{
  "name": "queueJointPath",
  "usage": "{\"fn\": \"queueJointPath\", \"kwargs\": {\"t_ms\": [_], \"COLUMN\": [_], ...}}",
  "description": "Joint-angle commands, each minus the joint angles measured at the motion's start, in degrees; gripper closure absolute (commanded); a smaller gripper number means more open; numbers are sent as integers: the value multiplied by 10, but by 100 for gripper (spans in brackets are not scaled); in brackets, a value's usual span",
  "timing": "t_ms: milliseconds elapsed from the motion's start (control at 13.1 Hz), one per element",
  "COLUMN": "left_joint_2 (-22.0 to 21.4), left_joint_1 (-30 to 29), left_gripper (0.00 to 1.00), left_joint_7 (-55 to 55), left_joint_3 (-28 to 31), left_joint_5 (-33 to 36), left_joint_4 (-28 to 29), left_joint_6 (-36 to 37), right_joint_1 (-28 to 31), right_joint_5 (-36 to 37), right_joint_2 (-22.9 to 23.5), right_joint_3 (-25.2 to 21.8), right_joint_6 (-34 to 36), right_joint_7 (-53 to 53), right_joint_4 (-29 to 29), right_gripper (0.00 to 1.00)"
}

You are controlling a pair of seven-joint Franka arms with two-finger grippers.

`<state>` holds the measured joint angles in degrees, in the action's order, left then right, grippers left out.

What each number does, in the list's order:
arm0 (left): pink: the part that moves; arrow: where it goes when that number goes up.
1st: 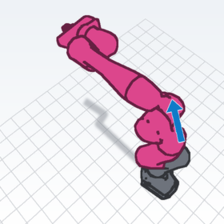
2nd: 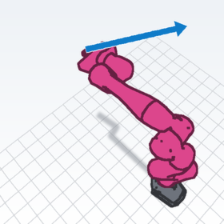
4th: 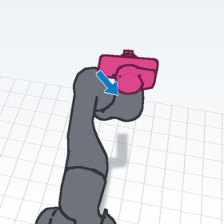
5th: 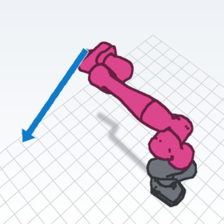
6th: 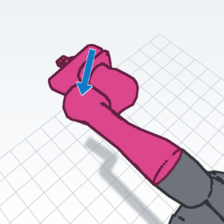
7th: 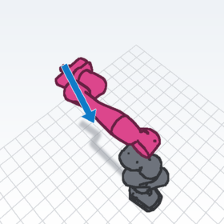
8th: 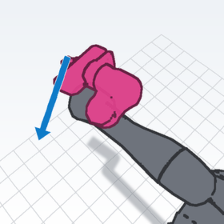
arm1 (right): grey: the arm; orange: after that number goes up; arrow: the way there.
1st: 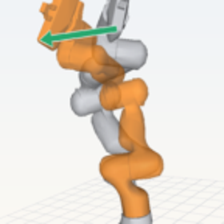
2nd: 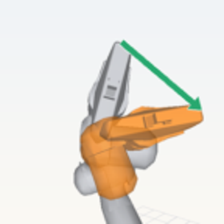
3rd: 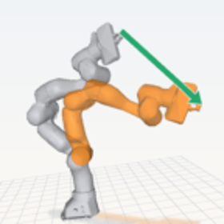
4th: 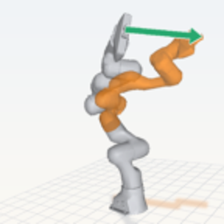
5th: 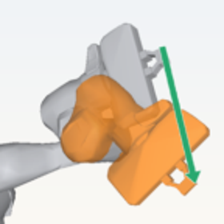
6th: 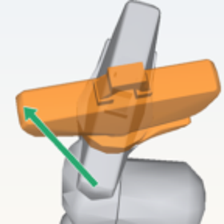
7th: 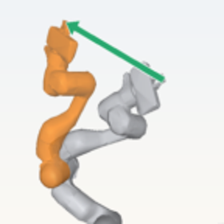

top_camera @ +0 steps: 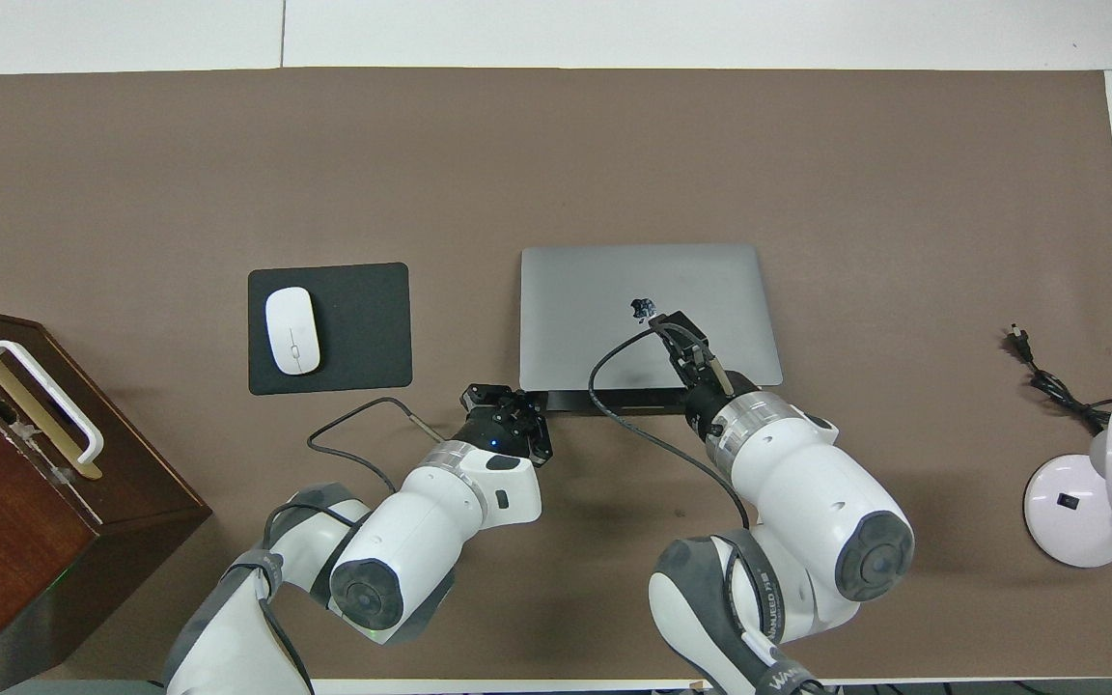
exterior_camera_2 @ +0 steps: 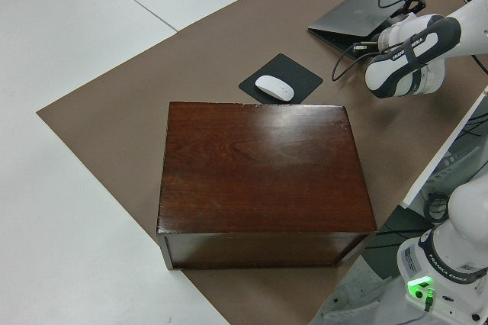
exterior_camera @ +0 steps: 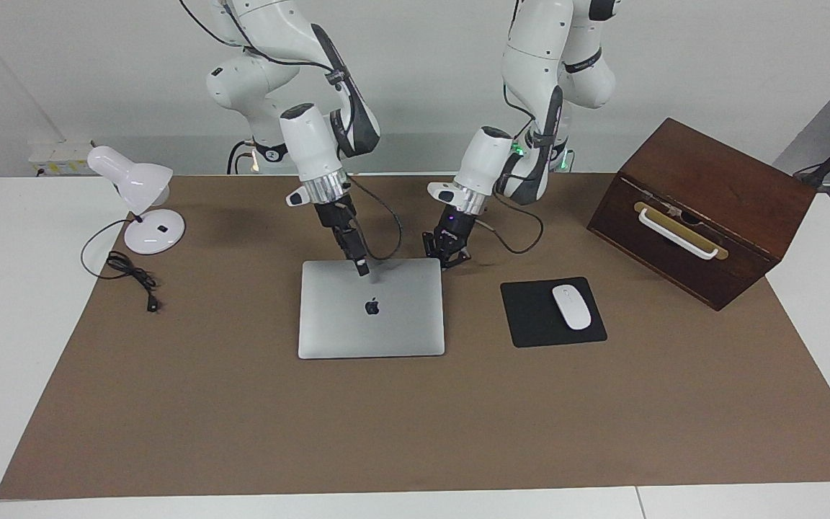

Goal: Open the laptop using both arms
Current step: 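Lift the laptop lid upward and away with the right gripper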

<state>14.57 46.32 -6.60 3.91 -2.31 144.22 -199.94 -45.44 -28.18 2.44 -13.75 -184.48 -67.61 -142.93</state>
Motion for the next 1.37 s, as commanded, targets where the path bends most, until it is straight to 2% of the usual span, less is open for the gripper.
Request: {"fn": "queueJointPath", "kwargs": {"t_ms": [0,380,989,1293], "left_joint_2": [27,27,34,34], "left_joint_1": [3,2,2,3], "left_gripper": [100,100,100,100], "left_joint_7": [-3,-3,-3,-4], "left_joint_3": [7,7,7,7], "left_joint_5": [10,9,9,10], "left_joint_4": [-11,-11,-11,-11], "left_joint_6": [-10,-9,-10,-9], "right_joint_1": [4,13,22,30], "right_joint_5": [-16,-15,-16,-18], "right_joint_2": [26,48,94,124], "right_joint_3": [-4,-4,-29,-44], "right_joint_6": [-3,6,84,151], "right_joint_7": [27,27,54,82], "right_joint_4": [48,101,225,307], "right_gripper": [0,0,0,0]}}
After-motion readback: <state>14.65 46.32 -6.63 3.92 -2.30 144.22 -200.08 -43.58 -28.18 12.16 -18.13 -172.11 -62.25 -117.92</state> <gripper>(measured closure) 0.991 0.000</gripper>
